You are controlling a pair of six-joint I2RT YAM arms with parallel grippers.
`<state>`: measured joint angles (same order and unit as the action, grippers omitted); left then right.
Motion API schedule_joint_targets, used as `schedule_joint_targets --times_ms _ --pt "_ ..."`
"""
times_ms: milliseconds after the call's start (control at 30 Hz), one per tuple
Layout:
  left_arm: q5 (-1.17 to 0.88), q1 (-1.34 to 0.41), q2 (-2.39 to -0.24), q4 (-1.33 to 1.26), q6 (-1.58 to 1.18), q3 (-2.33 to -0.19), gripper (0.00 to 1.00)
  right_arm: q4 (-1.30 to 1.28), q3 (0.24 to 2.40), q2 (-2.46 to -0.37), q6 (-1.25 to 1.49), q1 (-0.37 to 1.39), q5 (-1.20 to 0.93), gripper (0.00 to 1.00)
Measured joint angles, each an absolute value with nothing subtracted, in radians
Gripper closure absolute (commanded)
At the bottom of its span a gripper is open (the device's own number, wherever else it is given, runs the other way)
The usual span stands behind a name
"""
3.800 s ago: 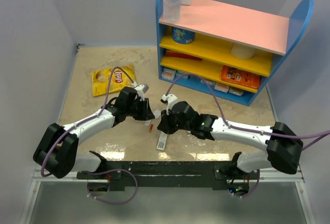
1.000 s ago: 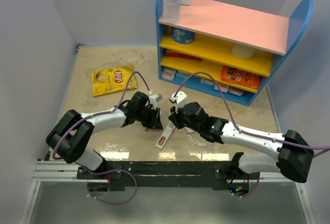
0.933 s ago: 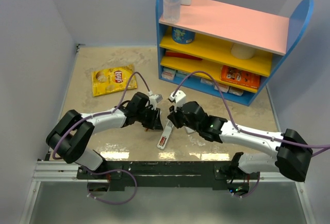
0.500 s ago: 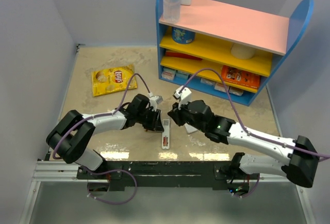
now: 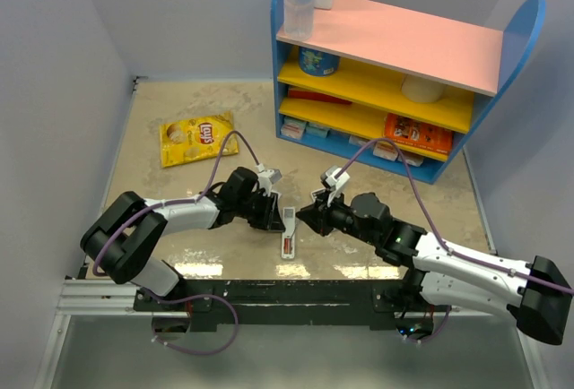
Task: Unload the batteries from the remote control
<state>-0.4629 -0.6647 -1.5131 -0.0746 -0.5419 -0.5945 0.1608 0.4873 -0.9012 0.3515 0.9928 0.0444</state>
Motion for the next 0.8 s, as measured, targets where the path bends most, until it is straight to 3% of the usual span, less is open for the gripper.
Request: schedule_joint_targets --times_ms 800 --pt "-0.469 -0.665 -1.515 -0.111 -0.559 -0.590 0.70 0.269 0.482 -1.021 0.345 0.993 -0.014 1.00"
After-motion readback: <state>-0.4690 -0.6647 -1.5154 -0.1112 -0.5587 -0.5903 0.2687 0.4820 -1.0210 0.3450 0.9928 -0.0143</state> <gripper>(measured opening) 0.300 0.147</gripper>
